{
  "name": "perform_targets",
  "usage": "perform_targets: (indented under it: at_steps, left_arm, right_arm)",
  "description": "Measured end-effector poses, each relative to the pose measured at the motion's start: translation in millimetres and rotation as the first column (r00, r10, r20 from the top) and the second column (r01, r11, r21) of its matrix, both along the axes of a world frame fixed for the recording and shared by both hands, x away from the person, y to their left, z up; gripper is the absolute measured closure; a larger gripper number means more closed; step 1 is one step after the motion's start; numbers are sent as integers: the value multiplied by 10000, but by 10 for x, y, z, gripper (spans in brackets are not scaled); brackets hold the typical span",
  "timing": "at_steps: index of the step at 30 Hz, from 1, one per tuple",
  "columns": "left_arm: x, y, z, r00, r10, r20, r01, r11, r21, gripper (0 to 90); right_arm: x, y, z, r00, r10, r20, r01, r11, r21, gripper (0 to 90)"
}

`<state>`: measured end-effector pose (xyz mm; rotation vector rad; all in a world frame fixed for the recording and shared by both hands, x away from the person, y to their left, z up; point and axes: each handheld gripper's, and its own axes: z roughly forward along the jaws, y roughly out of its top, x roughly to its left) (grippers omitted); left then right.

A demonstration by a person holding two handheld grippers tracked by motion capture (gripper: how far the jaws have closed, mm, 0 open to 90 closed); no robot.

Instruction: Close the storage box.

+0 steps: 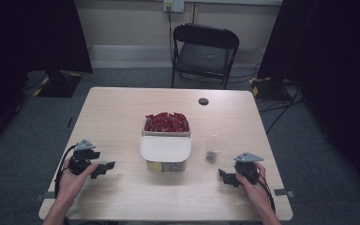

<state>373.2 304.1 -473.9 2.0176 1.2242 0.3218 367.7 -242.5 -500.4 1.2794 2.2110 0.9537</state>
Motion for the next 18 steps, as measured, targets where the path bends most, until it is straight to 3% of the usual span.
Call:
perform_targets:
  at_steps: [2,4,8,9,12,16,18]
  left_arm:
    - [5,30,-78,9995,275,-180,-273,9996,98,174]
    - [1,30,-94,9995,253,-172,-251,9996,101,174]
    - [-16,35,-162,9993,298,-241,-284,9982,533,174]
    - [-24,30,-178,9995,303,-35,-301,9977,609,169]
    - [-30,17,-185,9995,296,82,-301,9966,764,168]
    - [-50,-29,-229,9982,49,603,-136,9894,1443,151]
    - [-69,-22,-247,9969,109,781,-212,9910,1322,141]
  right_arm:
    - [0,-1,0,10000,2,-1,-2,10000,5,121]
    - [-1,-1,-1,10000,1,3,-1,10000,13,121]
    - [-3,-3,0,10000,-26,0,26,10000,3,121]
    - [-4,-3,0,10000,-28,1,28,10000,-3,121]
    - [-5,-4,0,10000,-32,7,32,10000,-12,121]
    - [-7,-6,0,10000,-56,11,56,10000,-13,121]
    - [-9,-7,0,10000,-71,5,71,10000,-3,121]
